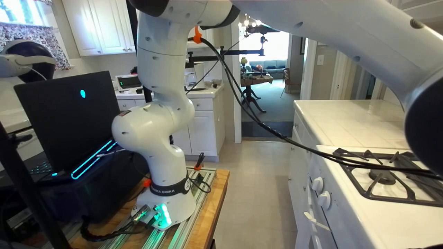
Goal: Put the pot on the stove
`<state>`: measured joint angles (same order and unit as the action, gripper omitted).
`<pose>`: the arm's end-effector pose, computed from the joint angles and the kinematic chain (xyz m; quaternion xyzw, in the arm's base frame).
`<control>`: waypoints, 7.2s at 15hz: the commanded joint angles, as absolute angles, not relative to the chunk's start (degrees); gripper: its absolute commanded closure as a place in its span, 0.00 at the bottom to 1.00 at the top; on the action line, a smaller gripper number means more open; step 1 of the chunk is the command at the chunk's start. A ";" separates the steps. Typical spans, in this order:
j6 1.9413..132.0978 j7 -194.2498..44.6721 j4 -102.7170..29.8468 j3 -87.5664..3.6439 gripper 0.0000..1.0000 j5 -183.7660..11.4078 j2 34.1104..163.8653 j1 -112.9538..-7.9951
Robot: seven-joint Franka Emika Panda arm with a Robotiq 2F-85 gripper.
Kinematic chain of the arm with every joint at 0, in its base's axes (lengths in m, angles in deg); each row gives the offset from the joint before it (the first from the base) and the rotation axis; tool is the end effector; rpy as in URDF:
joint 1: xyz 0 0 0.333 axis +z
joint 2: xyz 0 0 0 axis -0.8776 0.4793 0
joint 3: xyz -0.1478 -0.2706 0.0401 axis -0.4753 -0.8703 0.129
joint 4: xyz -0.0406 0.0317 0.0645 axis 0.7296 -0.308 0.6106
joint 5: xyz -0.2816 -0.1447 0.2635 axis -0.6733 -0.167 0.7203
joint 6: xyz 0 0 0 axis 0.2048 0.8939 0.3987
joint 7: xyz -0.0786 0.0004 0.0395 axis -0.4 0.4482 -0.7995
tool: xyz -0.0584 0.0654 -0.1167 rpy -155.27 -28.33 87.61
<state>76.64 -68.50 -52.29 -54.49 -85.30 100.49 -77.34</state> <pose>0.5756 -0.3567 0.3279 0.9250 -0.3394 0.1486 0.0839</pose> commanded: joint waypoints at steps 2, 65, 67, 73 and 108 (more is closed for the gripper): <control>76.82 -70.89 -50.25 -53.75 0.93 -81.62 102.25 -78.73; 69.72 -71.08 -43.49 -53.18 0.97 -78.19 107.78 -79.77; 69.40 -71.39 -43.33 -52.98 0.64 -77.68 107.91 -80.27; 69.35 -71.85 -41.34 -52.84 0.23 -76.76 108.62 -81.67; 72.03 -72.22 -32.85 -49.55 0.92 -71.74 114.39 -84.64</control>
<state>70.64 -72.34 -32.70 -50.27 -74.12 115.31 -84.45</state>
